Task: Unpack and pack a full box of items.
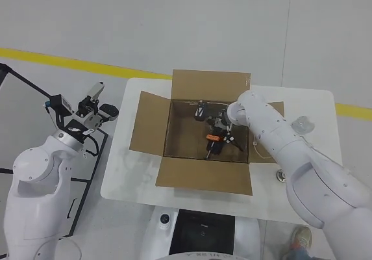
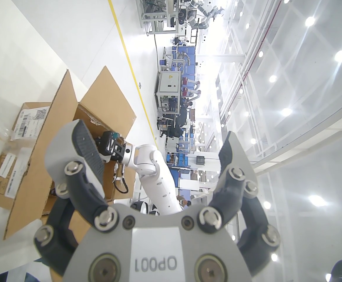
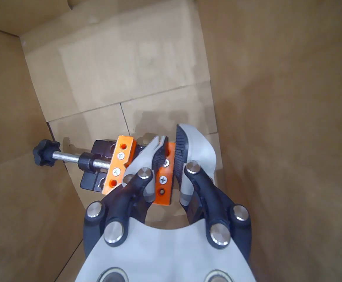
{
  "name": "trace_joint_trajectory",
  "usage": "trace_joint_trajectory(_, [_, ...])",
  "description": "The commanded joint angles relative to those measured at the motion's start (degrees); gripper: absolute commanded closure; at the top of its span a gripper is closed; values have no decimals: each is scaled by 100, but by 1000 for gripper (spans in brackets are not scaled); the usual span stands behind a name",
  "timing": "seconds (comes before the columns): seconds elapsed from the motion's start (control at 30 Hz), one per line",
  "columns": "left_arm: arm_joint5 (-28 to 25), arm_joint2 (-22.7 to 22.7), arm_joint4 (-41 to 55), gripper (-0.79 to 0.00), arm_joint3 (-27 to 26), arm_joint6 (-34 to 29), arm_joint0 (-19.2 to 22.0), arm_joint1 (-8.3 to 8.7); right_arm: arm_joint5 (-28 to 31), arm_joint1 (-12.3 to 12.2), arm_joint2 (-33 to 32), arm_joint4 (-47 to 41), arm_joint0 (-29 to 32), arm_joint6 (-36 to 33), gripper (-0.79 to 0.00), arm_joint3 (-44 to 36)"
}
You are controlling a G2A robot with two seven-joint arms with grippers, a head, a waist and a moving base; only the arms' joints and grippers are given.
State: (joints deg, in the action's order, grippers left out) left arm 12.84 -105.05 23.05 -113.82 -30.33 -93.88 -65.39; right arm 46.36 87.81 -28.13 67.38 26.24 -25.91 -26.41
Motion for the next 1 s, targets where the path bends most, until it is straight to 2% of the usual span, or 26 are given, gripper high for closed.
trace_joint_trajectory(0.0, [0, 0, 0, -785, 0, 0, 0, 0, -72, -29, 28, 189, 43, 235, 0, -64])
trace_joint_trajectory(0.23, [0, 0, 0, -785, 0, 0, 0, 0, -68, -69, 7, 345, 123, 352, 0, -122])
trace_joint_trajectory(0.43, [0, 0, 0, -785, 0, 0, 0, 0, 274, -161, -155, 232, -14, 210, 0, -57])
trace_joint_trajectory(0.5, [0, 0, 0, -785, 0, 0, 0, 0, 372, -204, -204, 221, -70, 72, -157, -75])
trace_joint_trajectory(0.6, [0, 0, 0, -785, 0, 0, 0, 0, 472, -254, -265, 163, -84, -246, -271, -141])
trace_joint_trajectory(0.7, [0, 0, 0, -785, 0, 0, 0, 0, 467, -289, -313, 86, -34, -556, -305, -251])
trace_joint_trajectory(0.97, [0, 0, 0, -785, 0, 0, 0, 0, 590, -372, -422, -101, 97, -991, -302, -511])
